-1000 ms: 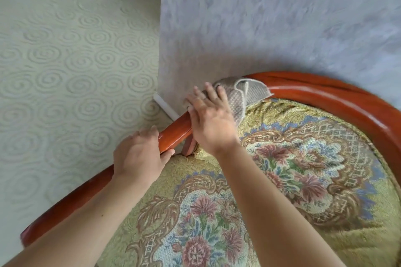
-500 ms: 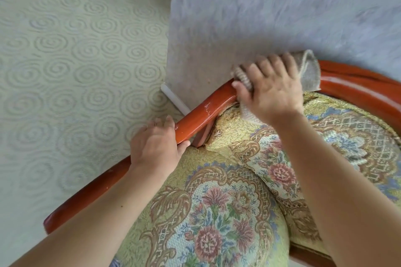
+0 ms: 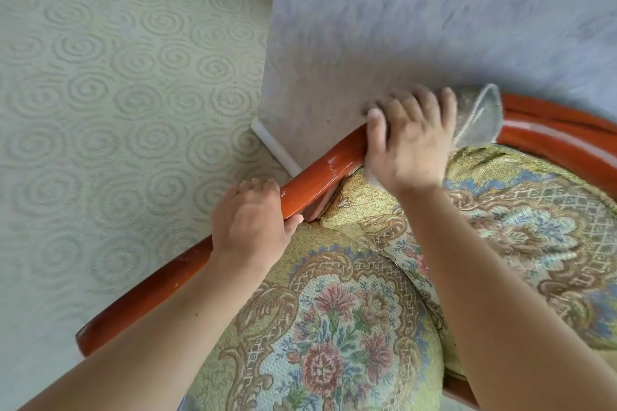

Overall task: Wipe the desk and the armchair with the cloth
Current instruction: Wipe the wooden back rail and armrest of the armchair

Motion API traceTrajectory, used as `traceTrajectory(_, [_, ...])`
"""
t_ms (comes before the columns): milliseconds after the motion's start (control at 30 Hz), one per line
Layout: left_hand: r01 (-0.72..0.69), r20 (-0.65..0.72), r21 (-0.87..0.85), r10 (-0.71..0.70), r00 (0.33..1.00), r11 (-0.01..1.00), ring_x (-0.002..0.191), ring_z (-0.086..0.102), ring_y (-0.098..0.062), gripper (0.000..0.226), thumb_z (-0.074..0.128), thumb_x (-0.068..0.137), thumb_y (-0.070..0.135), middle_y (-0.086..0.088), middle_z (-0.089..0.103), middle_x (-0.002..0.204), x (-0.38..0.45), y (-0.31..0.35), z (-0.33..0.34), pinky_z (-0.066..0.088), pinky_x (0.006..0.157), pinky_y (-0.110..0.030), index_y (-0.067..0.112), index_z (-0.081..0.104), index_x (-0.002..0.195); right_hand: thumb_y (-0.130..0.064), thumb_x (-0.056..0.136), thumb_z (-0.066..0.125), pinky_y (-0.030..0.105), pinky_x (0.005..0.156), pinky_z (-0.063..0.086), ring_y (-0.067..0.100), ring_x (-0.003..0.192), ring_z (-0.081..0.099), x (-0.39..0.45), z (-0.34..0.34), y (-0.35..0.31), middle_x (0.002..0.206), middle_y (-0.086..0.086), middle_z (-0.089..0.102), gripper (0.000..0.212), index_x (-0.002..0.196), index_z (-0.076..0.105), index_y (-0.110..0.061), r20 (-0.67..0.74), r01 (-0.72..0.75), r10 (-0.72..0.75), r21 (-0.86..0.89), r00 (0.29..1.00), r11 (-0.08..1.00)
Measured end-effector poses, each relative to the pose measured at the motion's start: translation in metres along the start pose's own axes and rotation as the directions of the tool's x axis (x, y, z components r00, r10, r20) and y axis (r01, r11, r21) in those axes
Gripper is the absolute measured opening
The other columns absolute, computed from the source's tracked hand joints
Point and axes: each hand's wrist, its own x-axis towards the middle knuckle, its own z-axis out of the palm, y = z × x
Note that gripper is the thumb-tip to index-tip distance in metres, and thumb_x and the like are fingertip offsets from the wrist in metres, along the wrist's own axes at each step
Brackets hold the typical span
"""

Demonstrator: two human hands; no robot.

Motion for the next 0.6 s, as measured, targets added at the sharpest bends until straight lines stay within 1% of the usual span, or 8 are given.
traceTrajectory(67, [-0.004, 0.014, -0.009, 0.004, 1.000, 1.000, 0.103, 0.063, -0.017, 0.058, 0.060, 0.085, 0.071, 0.001, 0.069, 0.105, 0.000, 0.000, -0.002, 0.050, 0.089, -0.029, 0.020, 0.063, 0.115, -0.035, 0.100, 0.042, 0.053, 0.117, 0.023, 0.031, 0.112, 0.057, -0.011, 0.006, -0.029, 0.101, 0.002, 0.073, 0.036, 0.097, 0.073, -0.018, 0.054, 0.059, -0.062, 0.062, 0.997, 0.996])
traceTrajectory(133, [-0.029, 0.018, -0.009, 0.029, 0.999, 1.000, 0.105, 0.061, -0.019, 0.068, 0.058, 0.082, 0.075, -0.001, 0.067, 0.108, 0.000, 0.001, -0.004, 0.048, 0.092, -0.030, 0.016, 0.059, 0.116, -0.036, 0.100, 0.040, 0.052, 0.117, 0.023, 0.031, 0.106, 0.058, -0.024, 0.010, -0.057, 0.095, 0.003, 0.073, 0.040, 0.091, 0.074, -0.018, 0.127, 0.085, -0.099, 0.111, 0.987, 0.990])
traceTrajectory(233, [-0.106, -0.001, -0.053, 0.106, 0.994, 0.993, 0.113, 0.059, -0.022, 0.086, 0.063, 0.075, 0.077, -0.004, 0.065, 0.117, -0.008, -0.006, -0.010, 0.043, 0.102, -0.032, 0.011, 0.052, 0.130, -0.039, 0.099, 0.037, 0.049, 0.118, 0.024, 0.028, 0.101, 0.062, -0.047, 0.012, -0.092, 0.091, 0.003, 0.075, 0.046, 0.088, 0.076, -0.017, 0.170, 0.105, -0.140, 0.198, 0.975, 0.975])
traceTrajectory(300, [-0.138, 0.021, -0.031, 0.139, 0.990, 0.990, 0.125, 0.055, -0.023, 0.099, 0.064, 0.075, 0.075, -0.007, 0.062, 0.131, -0.023, -0.020, -0.013, 0.036, 0.112, -0.035, 0.008, 0.042, 0.144, -0.037, 0.099, 0.039, 0.047, 0.117, 0.026, 0.025, 0.101, 0.063, -0.063, 0.012, -0.108, 0.093, 0.000, 0.076, 0.043, 0.088, 0.076, -0.017, 0.153, 0.154, -0.202, 0.277, 0.967, 0.948])
traceTrajectory(400, [-0.082, 0.133, 0.005, 0.081, 0.988, 0.997, 0.146, 0.037, -0.024, 0.109, 0.042, 0.080, 0.084, -0.011, 0.042, 0.156, -0.049, -0.042, -0.016, 0.023, 0.122, -0.035, 0.007, 0.025, 0.156, -0.036, 0.101, 0.039, 0.046, 0.112, 0.033, 0.023, 0.101, 0.065, -0.069, 0.013, -0.105, 0.098, -0.001, 0.076, 0.041, 0.093, 0.075, -0.017, 0.123, 0.264, -0.322, 0.341, 0.939, 0.902])
traceTrajectory(467, [-0.072, 0.170, -0.001, 0.071, 0.983, 0.997, 0.152, 0.025, -0.022, 0.111, 0.025, 0.081, 0.086, -0.011, 0.028, 0.164, -0.063, -0.053, -0.020, 0.015, 0.125, -0.035, 0.007, 0.013, 0.159, -0.039, 0.102, 0.039, 0.045, 0.103, 0.040, 0.025, 0.094, 0.066, -0.060, 0.014, -0.092, 0.094, 0.001, 0.076, 0.043, 0.095, 0.075, -0.016, 0.132, 0.380, -0.433, 0.301, 0.892, 0.875])
traceTrajectory(500, [-0.074, 0.174, -0.009, 0.074, 0.982, 0.997, 0.153, 0.024, -0.023, 0.112, 0.019, 0.082, 0.086, -0.011, 0.026, 0.165, -0.069, -0.057, -0.022, 0.015, 0.126, -0.036, 0.006, 0.012, 0.159, -0.041, 0.102, 0.038, 0.044, 0.099, 0.041, 0.027, 0.090, 0.066, -0.054, 0.014, -0.084, 0.091, 0.002, 0.076, 0.045, 0.095, 0.074, -0.016, 0.150, 0.440, -0.485, 0.257, 0.861, 0.861])
traceTrajectory(600, [-0.061, 0.154, 0.017, 0.058, 0.986, 0.998, 0.143, 0.043, -0.030, 0.105, 0.021, 0.088, 0.083, -0.017, 0.045, 0.154, -0.080, -0.068, -0.028, 0.030, 0.120, -0.043, 0.001, 0.033, 0.154, -0.046, 0.104, 0.032, 0.044, 0.098, 0.041, 0.028, 0.085, 0.063, -0.035, 0.015, -0.057, 0.089, 0.004, 0.074, 0.051, 0.097, 0.073, -0.017, 0.175, 0.520, -0.535, 0.125, 0.827, 0.845])
